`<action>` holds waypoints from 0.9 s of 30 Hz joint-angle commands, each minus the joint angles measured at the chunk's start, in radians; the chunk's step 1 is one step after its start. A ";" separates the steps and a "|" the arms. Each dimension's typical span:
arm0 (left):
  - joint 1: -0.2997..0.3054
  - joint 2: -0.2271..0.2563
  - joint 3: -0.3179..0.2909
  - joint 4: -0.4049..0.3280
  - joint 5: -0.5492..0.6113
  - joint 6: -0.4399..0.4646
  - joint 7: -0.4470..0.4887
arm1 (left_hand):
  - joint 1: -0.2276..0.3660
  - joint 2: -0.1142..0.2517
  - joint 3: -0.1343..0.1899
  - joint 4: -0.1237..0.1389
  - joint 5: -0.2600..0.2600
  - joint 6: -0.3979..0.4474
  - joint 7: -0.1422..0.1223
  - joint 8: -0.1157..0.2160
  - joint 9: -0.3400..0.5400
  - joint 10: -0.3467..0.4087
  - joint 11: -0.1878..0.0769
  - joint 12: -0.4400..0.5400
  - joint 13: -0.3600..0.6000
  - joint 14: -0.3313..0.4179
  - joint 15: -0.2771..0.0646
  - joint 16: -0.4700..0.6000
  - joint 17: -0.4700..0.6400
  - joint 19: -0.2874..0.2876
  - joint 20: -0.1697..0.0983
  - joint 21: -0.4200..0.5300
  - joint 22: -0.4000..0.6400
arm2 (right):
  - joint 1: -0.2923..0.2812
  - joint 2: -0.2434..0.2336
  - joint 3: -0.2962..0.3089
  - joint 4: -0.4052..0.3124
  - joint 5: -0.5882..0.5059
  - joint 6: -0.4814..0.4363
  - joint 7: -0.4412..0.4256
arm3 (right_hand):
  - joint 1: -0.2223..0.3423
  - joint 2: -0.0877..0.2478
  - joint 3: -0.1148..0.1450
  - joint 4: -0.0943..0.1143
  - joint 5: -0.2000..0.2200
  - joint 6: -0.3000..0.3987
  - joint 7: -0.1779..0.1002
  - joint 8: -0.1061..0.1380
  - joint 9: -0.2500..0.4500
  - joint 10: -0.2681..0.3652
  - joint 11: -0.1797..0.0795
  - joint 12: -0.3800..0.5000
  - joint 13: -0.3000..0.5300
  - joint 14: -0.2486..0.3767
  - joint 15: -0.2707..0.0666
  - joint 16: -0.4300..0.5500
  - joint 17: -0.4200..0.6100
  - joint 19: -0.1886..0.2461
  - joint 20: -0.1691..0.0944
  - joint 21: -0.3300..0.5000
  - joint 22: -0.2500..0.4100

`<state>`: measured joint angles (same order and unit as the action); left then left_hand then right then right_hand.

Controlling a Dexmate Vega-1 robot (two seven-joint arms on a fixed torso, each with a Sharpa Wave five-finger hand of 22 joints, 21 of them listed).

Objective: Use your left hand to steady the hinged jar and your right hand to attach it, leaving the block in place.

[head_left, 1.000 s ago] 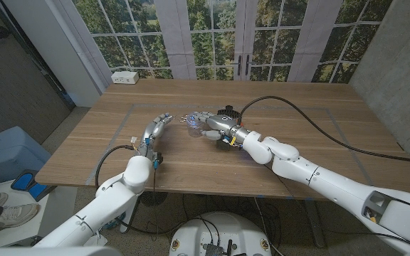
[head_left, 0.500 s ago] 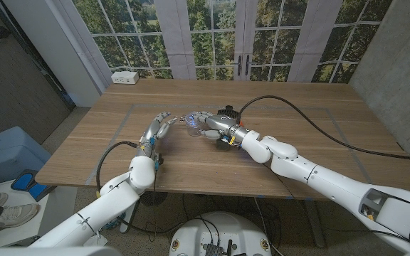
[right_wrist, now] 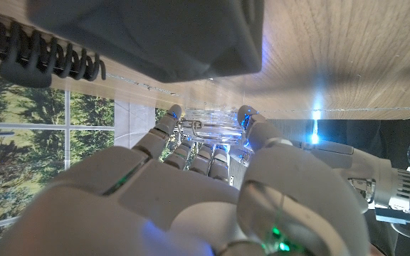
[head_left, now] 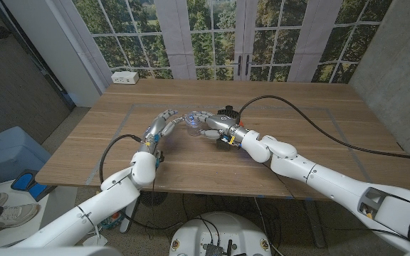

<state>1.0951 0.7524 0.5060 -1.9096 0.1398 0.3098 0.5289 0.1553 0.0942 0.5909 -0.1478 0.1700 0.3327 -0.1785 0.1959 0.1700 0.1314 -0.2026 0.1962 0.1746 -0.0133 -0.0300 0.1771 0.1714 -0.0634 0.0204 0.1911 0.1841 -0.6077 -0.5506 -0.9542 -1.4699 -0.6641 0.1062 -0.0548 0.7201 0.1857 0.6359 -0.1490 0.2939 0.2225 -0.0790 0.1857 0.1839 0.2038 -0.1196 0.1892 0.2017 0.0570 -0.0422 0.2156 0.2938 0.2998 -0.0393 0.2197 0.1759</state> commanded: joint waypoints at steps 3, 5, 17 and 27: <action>-0.073 0.032 0.051 -0.021 0.063 0.080 -0.128 | -0.033 0.007 -0.002 0.025 0.007 0.013 0.004 -0.001 0.004 0.022 -0.008 0.007 0.003 -0.018 -0.052 0.001 0.008 -0.022 0.001 -0.003 0.003 | 0.004 -0.004 -0.002 0.008 0.010 0.003 0.003 | 0.002 0.002 -0.003 -0.001 0.005 0.011 0.002 0.008 0.002 0.012 -0.003 0.011 0.003 0.005 -0.099 0.009 0.003 -0.004 -0.035 -0.005 0.002; -0.081 0.035 0.056 -0.033 0.066 0.112 -0.149 | -0.050 0.009 -0.005 0.034 0.009 0.033 0.015 0.003 0.004 0.040 -0.006 0.011 0.003 -0.020 -0.052 0.004 0.008 -0.025 0.002 0.000 0.003 | 0.004 -0.005 -0.001 0.009 0.013 0.005 0.003 | 0.002 0.002 -0.004 -0.001 0.005 0.011 0.002 0.008 0.002 0.013 -0.004 0.011 0.003 0.006 -0.100 0.009 0.003 -0.004 -0.035 -0.005 0.002; -0.108 0.048 0.092 -0.091 0.101 0.268 -0.203 | -0.146 -0.001 -0.021 0.090 0.017 0.219 0.100 0.025 0.005 0.228 0.013 0.036 0.003 0.041 -0.068 0.023 0.003 -0.019 -0.001 0.017 0.002 | 0.009 -0.001 -0.001 0.023 0.020 0.013 0.002 | 0.006 0.004 -0.008 0.000 0.008 0.012 0.004 0.008 0.002 0.014 -0.005 0.011 0.003 0.006 -0.099 0.010 0.000 -0.004 -0.036 -0.006 0.002; -0.092 0.054 0.112 -0.135 0.155 0.341 -0.160 | -0.152 -0.013 -0.026 0.105 0.019 0.331 0.149 0.032 0.005 0.356 0.033 0.042 0.004 0.129 -0.072 0.034 0.001 0.017 -0.009 0.027 0.001 | 0.014 0.007 -0.006 0.042 0.023 0.011 0.000 | 0.009 0.006 -0.012 0.001 0.010 0.011 0.004 0.007 0.002 0.013 -0.005 0.011 0.003 0.005 -0.101 0.011 -0.002 -0.005 -0.036 -0.007 0.002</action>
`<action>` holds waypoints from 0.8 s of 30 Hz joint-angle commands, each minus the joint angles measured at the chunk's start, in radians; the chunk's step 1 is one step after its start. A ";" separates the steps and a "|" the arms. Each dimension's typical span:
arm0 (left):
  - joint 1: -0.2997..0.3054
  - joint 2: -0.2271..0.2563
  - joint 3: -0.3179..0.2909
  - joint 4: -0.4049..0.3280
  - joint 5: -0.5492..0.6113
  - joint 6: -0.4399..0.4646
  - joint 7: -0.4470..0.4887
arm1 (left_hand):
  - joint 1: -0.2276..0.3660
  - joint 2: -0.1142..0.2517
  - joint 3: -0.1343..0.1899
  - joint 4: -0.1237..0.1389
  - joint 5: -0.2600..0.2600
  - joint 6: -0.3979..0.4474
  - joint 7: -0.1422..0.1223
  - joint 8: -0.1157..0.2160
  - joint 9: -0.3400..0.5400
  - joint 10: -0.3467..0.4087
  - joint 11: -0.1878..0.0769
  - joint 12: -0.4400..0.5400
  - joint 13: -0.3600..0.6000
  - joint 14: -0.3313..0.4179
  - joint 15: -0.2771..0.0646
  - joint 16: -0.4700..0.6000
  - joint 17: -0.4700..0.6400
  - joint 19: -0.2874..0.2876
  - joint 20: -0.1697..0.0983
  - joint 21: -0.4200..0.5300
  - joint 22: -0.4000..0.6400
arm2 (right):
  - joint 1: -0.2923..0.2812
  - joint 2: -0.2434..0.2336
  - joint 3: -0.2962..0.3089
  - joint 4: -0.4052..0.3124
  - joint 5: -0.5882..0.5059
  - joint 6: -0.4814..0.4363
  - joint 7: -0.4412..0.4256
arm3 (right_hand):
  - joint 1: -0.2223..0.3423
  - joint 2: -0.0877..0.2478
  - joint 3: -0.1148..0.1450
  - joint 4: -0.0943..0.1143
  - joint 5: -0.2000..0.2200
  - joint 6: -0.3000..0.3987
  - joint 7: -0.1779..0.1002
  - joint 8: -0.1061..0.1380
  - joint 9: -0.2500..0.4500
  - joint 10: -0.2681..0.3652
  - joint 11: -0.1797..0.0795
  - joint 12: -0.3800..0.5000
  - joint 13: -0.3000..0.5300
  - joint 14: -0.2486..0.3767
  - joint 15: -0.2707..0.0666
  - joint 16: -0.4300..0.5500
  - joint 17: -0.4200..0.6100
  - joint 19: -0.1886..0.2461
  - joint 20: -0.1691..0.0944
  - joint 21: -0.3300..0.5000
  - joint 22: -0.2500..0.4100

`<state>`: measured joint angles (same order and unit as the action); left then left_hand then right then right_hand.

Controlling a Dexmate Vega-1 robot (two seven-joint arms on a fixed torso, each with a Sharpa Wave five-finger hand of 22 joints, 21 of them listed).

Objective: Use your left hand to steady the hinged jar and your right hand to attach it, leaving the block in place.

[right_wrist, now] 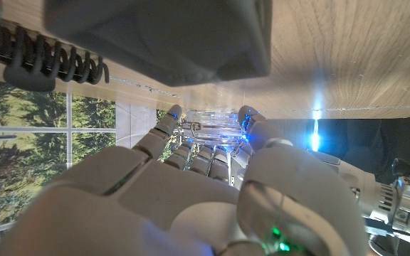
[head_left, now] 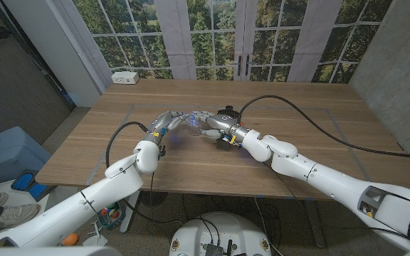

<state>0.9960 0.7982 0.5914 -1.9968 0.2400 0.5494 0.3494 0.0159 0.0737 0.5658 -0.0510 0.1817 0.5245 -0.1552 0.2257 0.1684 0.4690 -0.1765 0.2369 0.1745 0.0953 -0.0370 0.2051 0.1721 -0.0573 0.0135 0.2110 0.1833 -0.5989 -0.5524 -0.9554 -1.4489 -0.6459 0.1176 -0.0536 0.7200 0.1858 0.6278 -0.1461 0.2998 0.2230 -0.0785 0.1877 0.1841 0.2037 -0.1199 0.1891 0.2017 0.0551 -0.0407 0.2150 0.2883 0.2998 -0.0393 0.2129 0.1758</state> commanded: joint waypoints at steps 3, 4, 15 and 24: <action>0.019 0.007 0.020 -0.053 0.055 0.106 0.033 | -0.013 0.004 -0.002 0.010 0.007 0.131 0.124 -0.005 0.006 0.007 0.010 -0.007 0.004 0.026 -0.066 0.005 0.000 0.016 -0.003 0.009 0.001 | 0.009 0.012 -0.006 0.024 0.008 -0.007 0.007 | 0.010 0.006 -0.004 -0.002 0.005 0.011 0.004 0.005 0.002 0.013 -0.005 0.010 0.003 0.007 -0.103 0.012 0.003 -0.005 -0.036 0.000 0.002; 0.022 0.005 0.017 -0.053 0.051 0.111 0.034 | -0.013 0.000 -0.004 0.012 0.006 0.112 0.121 -0.018 0.007 -0.010 0.004 -0.020 0.004 0.028 -0.067 0.000 0.000 0.017 -0.004 0.008 0.001 | 0.010 0.012 -0.007 0.027 0.009 -0.004 0.007 | 0.010 0.007 -0.005 -0.002 0.005 0.010 0.004 0.005 0.002 0.013 -0.004 0.010 0.003 0.007 -0.103 0.012 0.003 -0.005 -0.036 0.000 0.002; 0.057 -0.027 0.004 -0.036 0.052 0.099 0.113 | -0.004 -0.006 -0.003 0.013 0.004 -0.069 0.100 -0.053 0.005 -0.118 0.024 -0.053 0.004 0.032 -0.033 -0.022 0.000 0.029 0.009 0.003 0.000 | 0.025 0.026 -0.016 0.056 0.022 -0.006 0.018 | 0.013 0.009 -0.008 0.000 0.007 0.008 0.002 0.004 0.001 0.010 -0.007 0.009 0.003 0.007 -0.104 0.013 0.002 -0.005 -0.036 0.000 0.002; 0.078 -0.062 0.010 -0.021 0.101 0.106 0.208 | -0.005 -0.007 -0.001 0.012 0.004 0.031 0.121 -0.022 0.005 -0.022 0.023 -0.023 0.004 0.105 -0.047 -0.009 0.000 0.090 0.006 0.018 0.000 | 0.031 0.030 -0.022 0.064 0.032 -0.015 0.028 | 0.016 0.010 -0.009 0.001 0.010 0.003 0.002 0.002 0.001 0.006 -0.006 0.007 0.003 0.006 -0.105 0.014 0.001 -0.005 -0.036 -0.001 0.003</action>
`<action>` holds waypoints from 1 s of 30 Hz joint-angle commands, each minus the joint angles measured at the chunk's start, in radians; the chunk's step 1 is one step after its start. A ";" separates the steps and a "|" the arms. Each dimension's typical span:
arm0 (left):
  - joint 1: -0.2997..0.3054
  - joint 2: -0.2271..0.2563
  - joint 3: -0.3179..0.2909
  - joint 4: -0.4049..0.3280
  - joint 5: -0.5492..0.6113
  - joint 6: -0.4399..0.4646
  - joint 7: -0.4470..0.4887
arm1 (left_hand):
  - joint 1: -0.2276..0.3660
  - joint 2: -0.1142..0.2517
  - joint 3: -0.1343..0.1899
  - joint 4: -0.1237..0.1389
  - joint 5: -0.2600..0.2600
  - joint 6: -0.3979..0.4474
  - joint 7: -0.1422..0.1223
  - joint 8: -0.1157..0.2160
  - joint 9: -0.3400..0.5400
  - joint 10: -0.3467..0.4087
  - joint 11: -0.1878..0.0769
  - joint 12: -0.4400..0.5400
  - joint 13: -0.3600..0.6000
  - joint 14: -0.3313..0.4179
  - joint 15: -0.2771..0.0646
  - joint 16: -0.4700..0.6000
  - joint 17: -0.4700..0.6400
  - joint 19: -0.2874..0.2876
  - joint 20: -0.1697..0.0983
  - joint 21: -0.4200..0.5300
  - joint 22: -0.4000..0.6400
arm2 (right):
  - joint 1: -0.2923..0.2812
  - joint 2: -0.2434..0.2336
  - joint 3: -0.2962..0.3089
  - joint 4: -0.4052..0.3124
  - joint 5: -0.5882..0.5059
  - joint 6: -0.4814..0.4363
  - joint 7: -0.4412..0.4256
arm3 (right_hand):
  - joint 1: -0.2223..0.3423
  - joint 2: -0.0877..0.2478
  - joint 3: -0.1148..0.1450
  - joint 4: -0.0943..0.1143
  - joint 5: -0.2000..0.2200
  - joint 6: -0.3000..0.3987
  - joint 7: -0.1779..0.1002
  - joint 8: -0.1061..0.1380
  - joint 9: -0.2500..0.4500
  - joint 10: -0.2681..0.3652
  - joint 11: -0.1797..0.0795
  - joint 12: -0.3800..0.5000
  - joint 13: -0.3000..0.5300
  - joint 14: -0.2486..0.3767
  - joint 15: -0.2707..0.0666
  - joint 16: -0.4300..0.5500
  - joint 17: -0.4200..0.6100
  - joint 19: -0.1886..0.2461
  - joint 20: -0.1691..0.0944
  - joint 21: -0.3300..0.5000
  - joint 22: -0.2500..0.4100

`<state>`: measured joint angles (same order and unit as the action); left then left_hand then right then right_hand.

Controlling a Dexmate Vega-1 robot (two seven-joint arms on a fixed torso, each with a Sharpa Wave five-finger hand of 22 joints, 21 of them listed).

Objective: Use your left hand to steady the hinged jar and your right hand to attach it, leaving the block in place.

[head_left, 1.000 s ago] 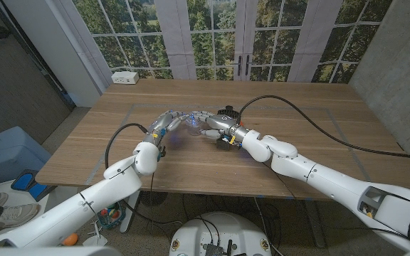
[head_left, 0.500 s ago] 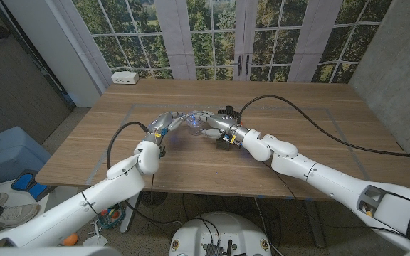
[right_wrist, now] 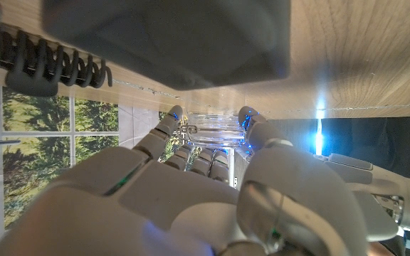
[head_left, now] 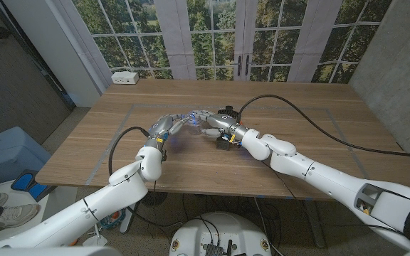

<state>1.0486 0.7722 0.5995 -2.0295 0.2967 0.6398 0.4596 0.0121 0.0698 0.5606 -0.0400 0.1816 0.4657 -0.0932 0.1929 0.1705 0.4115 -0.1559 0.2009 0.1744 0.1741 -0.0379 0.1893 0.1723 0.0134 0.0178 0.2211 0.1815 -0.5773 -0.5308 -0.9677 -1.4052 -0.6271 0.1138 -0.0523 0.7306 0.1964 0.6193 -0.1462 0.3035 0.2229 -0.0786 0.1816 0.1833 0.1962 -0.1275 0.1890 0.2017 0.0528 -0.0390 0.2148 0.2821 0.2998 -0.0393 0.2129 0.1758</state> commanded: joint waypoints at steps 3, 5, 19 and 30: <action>0.024 -0.048 0.004 0.009 0.052 0.049 0.100 | -0.004 -0.010 0.001 0.001 0.003 0.129 0.080 0.017 0.002 0.080 0.017 0.021 0.004 0.056 -0.047 0.011 0.000 0.039 -0.005 0.011 0.002 | 0.010 0.009 -0.009 0.022 0.018 -0.010 0.027 | 0.007 0.000 -0.001 0.001 0.007 0.001 0.002 0.007 0.002 0.011 0.000 0.007 0.003 0.008 -0.107 0.014 0.006 -0.005 -0.036 -0.001 0.003; 0.017 -0.055 0.006 0.006 0.052 0.077 0.089 | -0.006 -0.014 -0.002 0.002 0.002 0.142 0.095 0.018 0.002 0.092 0.025 0.022 0.004 0.062 -0.050 0.010 0.000 0.045 -0.009 0.011 0.002 | 0.011 0.009 -0.009 0.022 0.023 -0.010 0.032 | 0.007 0.000 -0.002 0.001 0.007 0.001 0.003 0.007 0.002 0.011 0.000 0.007 0.003 0.007 -0.106 0.014 0.006 -0.006 -0.036 -0.001 0.003; 0.050 -0.060 -0.011 0.062 0.058 -0.104 0.228 | -0.004 -0.020 -0.014 0.012 0.004 0.153 0.106 0.008 0.005 0.111 0.043 0.012 0.006 0.100 -0.050 0.007 0.000 0.073 -0.001 0.009 0.003 | 0.018 0.009 -0.015 0.032 0.031 0.001 0.035 | 0.012 -0.001 -0.005 0.002 0.010 -0.004 0.005 0.006 0.002 0.006 0.007 0.005 0.002 0.007 -0.106 0.015 0.004 -0.006 -0.035 -0.001 0.003; 0.056 -0.090 -0.033 0.044 0.057 -0.046 0.192 | 0.005 -0.020 0.000 -0.021 -0.001 -0.033 0.028 -0.025 0.005 -0.095 0.065 -0.028 0.006 0.019 -0.031 -0.018 0.002 0.040 0.016 -0.016 0.005 | 0.016 0.000 -0.014 0.022 0.030 0.002 0.038 | 0.015 -0.001 -0.008 0.003 0.013 -0.008 0.005 0.005 0.001 0.001 0.009 0.004 0.002 0.006 -0.106 0.016 0.003 -0.006 -0.034 -0.002 0.003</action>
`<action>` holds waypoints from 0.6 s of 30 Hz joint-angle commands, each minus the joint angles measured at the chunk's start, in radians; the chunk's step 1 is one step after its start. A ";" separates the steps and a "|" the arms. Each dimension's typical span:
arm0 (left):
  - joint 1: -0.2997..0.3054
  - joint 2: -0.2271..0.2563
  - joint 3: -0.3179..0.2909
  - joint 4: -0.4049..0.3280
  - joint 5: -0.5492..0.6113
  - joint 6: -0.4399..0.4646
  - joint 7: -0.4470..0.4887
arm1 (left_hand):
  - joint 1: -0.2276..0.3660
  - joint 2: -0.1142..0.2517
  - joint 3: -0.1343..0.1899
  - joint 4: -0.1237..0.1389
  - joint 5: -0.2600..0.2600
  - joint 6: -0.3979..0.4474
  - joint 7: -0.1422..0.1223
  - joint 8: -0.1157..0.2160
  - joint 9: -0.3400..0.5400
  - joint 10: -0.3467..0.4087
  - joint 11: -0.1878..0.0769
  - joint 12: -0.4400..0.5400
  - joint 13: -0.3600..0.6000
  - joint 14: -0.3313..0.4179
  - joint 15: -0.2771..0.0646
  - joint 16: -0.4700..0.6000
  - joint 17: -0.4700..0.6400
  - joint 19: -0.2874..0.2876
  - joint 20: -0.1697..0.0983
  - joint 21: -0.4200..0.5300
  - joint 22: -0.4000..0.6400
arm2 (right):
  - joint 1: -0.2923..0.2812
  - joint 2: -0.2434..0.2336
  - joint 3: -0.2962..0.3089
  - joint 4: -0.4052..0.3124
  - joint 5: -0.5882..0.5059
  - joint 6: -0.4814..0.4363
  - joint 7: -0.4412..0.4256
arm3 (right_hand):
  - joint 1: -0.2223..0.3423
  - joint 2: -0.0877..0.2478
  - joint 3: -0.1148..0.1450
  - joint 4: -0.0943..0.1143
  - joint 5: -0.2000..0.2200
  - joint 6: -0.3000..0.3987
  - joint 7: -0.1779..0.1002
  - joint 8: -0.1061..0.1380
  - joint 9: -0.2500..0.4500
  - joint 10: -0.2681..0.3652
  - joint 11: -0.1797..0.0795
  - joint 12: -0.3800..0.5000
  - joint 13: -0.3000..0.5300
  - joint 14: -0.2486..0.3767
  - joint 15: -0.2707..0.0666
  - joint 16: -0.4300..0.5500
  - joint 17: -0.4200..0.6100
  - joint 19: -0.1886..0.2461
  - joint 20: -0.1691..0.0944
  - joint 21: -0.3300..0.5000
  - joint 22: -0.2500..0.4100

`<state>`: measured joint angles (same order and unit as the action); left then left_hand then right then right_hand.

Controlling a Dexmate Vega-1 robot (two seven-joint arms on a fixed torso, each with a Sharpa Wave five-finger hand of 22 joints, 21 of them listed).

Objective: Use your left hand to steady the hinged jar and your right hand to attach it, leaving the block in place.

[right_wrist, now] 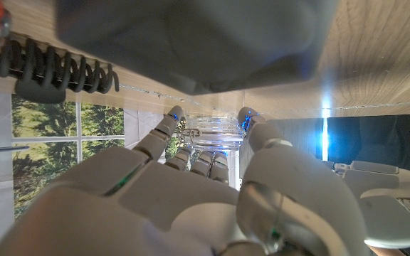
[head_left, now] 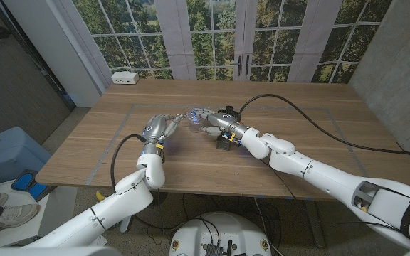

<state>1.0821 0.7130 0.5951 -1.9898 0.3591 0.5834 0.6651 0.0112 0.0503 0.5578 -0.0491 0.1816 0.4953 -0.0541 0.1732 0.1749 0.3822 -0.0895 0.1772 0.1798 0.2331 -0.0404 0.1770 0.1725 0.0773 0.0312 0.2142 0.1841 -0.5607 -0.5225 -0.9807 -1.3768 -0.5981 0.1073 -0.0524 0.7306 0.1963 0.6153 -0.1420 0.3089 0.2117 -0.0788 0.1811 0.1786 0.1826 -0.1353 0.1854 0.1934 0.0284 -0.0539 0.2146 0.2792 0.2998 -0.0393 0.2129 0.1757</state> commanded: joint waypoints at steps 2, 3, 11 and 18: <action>0.011 -0.028 -0.028 -0.004 -0.015 0.039 -0.048 | 0.006 -0.003 0.003 -0.017 -0.001 -0.098 -0.019 -0.007 0.000 -0.104 0.000 -0.006 0.000 -0.068 -0.036 -0.007 0.002 -0.027 -0.001 -0.010 0.002 | -0.001 -0.012 0.000 -0.010 0.003 0.008 0.044 | 0.015 -0.001 -0.004 -0.002 0.008 0.003 0.005 0.005 0.006 0.015 0.016 0.008 0.010 0.031 -0.090 0.016 0.006 -0.005 -0.034 -0.001 0.003; 0.006 -0.027 -0.027 -0.007 -0.019 0.049 -0.061 | 0.005 -0.004 0.003 -0.019 -0.001 -0.111 -0.021 -0.007 0.000 -0.118 0.000 -0.006 0.000 -0.081 -0.042 -0.008 0.002 -0.030 -0.002 -0.010 0.002 | -0.002 -0.012 0.000 -0.010 0.002 0.009 0.043 | 0.015 -0.001 -0.005 -0.002 0.008 0.003 0.005 0.006 0.006 0.015 0.016 0.008 0.010 0.031 -0.090 0.016 0.006 -0.006 -0.034 -0.002 0.003; -0.038 -0.017 -0.030 -0.007 -0.086 0.082 -0.161 | -0.002 -0.012 -0.003 -0.024 0.000 -0.189 -0.022 -0.007 -0.001 -0.181 -0.035 -0.003 -0.001 -0.165 -0.040 -0.010 0.003 -0.076 -0.005 -0.022 0.003 | -0.005 -0.021 0.004 -0.015 0.004 0.018 0.046 | 0.017 -0.002 -0.007 -0.001 0.009 0.003 0.006 0.006 0.006 0.015 0.015 0.009 0.010 0.031 -0.089 0.017 0.005 -0.005 -0.033 -0.001 0.003; -0.088 0.005 0.007 0.002 -0.082 0.089 -0.209 | -0.005 -0.014 -0.007 -0.024 0.000 -0.205 -0.052 0.000 -0.002 -0.203 -0.088 0.002 -0.001 -0.197 -0.044 -0.007 0.003 -0.102 -0.010 -0.024 0.004 | -0.005 -0.023 0.007 -0.008 0.008 0.027 0.047 | 0.018 -0.004 -0.009 -0.002 0.010 0.002 0.006 0.006 0.006 0.014 0.016 0.009 0.010 0.030 -0.089 0.017 0.004 -0.005 -0.032 -0.002 0.003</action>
<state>1.0560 0.6952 0.5715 -1.9921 0.3032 0.6473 0.5474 0.0042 0.0433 0.5505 -0.0695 0.1816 0.2905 -0.0914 0.1662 0.1721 0.1807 -0.1620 0.1732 0.1767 0.0482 -0.0358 0.1663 0.1726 -0.0144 0.0199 0.1910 0.1840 -0.5627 -0.5385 -0.9811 -1.3861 -0.5954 0.1204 -0.0524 0.7438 0.1831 0.6084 -0.1434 0.3145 0.2117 -0.0788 0.1780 0.1786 0.1794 -0.1321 0.1844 0.1927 0.0283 -0.0540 0.2143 0.2773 0.2998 -0.0393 0.2130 0.1757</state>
